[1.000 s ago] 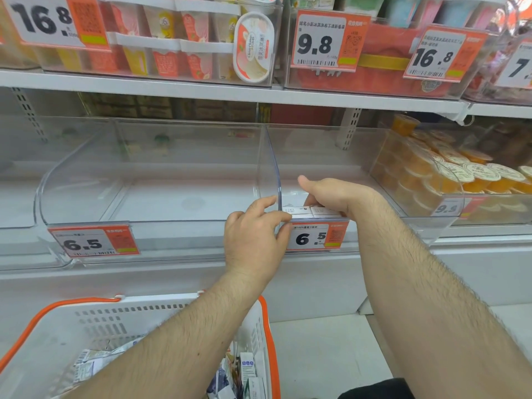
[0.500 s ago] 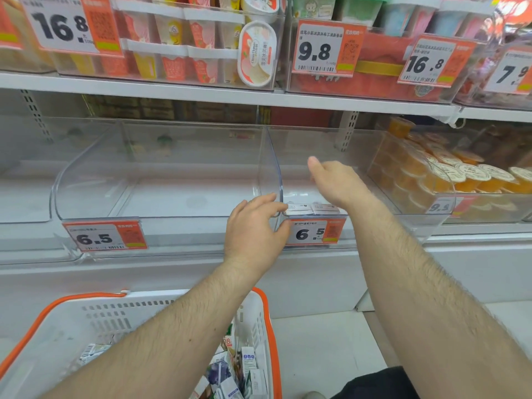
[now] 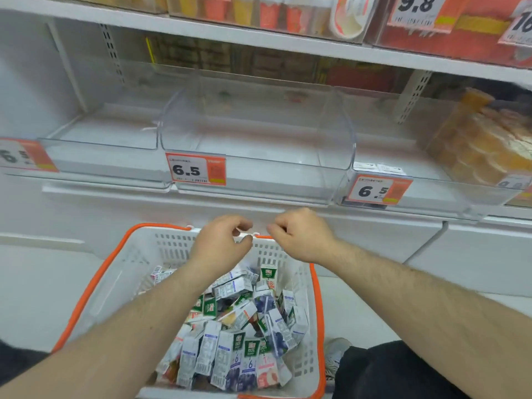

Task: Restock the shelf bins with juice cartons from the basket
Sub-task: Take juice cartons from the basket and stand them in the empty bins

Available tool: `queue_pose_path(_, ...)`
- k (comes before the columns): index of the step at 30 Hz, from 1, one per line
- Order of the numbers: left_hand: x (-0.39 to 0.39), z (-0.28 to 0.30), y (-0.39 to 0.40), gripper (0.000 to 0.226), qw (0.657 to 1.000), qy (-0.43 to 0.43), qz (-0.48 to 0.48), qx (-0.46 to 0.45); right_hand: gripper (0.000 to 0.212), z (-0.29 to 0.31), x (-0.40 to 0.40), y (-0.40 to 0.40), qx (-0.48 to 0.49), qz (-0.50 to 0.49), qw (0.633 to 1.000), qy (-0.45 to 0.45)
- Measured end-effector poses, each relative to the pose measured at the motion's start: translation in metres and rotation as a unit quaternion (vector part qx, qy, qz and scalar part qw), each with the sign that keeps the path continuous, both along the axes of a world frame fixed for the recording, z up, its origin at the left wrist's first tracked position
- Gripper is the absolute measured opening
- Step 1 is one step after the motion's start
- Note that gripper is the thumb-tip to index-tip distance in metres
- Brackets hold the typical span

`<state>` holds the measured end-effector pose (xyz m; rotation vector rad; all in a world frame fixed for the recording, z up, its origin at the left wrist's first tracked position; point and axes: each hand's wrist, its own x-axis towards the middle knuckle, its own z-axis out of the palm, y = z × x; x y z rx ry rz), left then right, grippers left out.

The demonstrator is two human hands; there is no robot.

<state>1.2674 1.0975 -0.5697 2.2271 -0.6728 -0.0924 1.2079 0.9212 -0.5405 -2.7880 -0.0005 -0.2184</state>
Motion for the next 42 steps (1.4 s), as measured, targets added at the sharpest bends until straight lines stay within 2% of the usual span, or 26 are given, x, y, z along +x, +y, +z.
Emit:
queue_pose_path(3,0.01,-0.029,0.026,0.014,0.992,0.104,0.024,0.064,0.043,-0.039,0.011,0.014,0.007,-0.006,0.985,0.172)
queue_pose_path(5,0.017,-0.047,0.04,0.013,0.986,0.141,0.022,0.089,0.041,-0.064,0.018,0.02,0.002,-0.005,0.968,0.251)
queue_pose_path(10,0.036,-0.088,0.069,0.011,0.971,0.197,0.04,0.128,0.045,-0.112,0.026,0.024,0.065,-0.056,0.933,0.35)
queue_pose_path(16,0.051,-0.127,0.089,0.013,0.95,0.216,0.078,0.211,0.014,-0.147,0.041,0.034,0.133,-0.122,0.919,0.35)
queue_pose_path(17,0.053,-0.133,0.088,0.02,0.945,0.213,0.067,0.237,0.02,-0.152,0.044,0.037,0.137,-0.128,0.918,0.349)
queue_pose_path(20,0.055,-0.142,0.082,0.045,0.919,0.164,0.008,0.358,0.058,-0.17,0.055,0.045,0.168,-0.141,0.915,0.338)
queue_pose_path(22,0.052,-0.146,0.078,0.053,0.914,0.165,-0.006,0.372,0.077,-0.18,0.061,0.051,0.186,-0.146,0.912,0.337)
queue_pose_path(24,0.046,-0.153,0.077,0.058,0.914,0.166,-0.013,0.37,0.085,-0.19,0.066,0.058,0.191,-0.147,0.908,0.343)
queue_pose_path(26,0.04,-0.159,0.075,0.06,0.909,0.145,-0.01,0.39,0.08,-0.199,0.067,0.063,0.213,-0.161,0.9,0.343)
queue_pose_path(30,0.037,-0.158,0.072,0.053,0.912,0.136,0.01,0.388,0.05,-0.199,0.066,0.062,0.246,-0.174,0.908,0.29)
queue_pose_path(33,0.046,-0.151,0.074,0.043,0.931,0.197,0.041,0.304,0.05,-0.179,0.067,0.056,0.252,-0.163,0.923,0.24)
queue_pose_path(35,0.051,-0.139,0.076,0.037,0.94,0.288,0.112,0.148,0.055,-0.157,0.065,0.051,0.255,-0.152,0.932,0.21)
queue_pose_path(36,0.052,-0.13,0.077,0.034,0.926,0.341,0.157,0.048,0.061,-0.144,0.064,0.049,0.253,-0.142,0.937,0.198)
queue_pose_path(38,0.052,-0.11,0.074,0.027,0.862,0.432,0.235,-0.123,0.074,-0.113,0.058,0.045,0.24,-0.113,0.946,0.186)
queue_pose_path(40,0.051,-0.09,0.071,0.023,0.801,0.496,0.259,-0.214,0.086,-0.081,0.05,0.044,0.23,-0.085,0.951,0.189)
queue_pose_path(42,0.051,-0.074,0.067,0.026,0.762,0.54,0.242,-0.262,0.095,-0.056,0.043,0.043,0.222,-0.064,0.952,0.2)
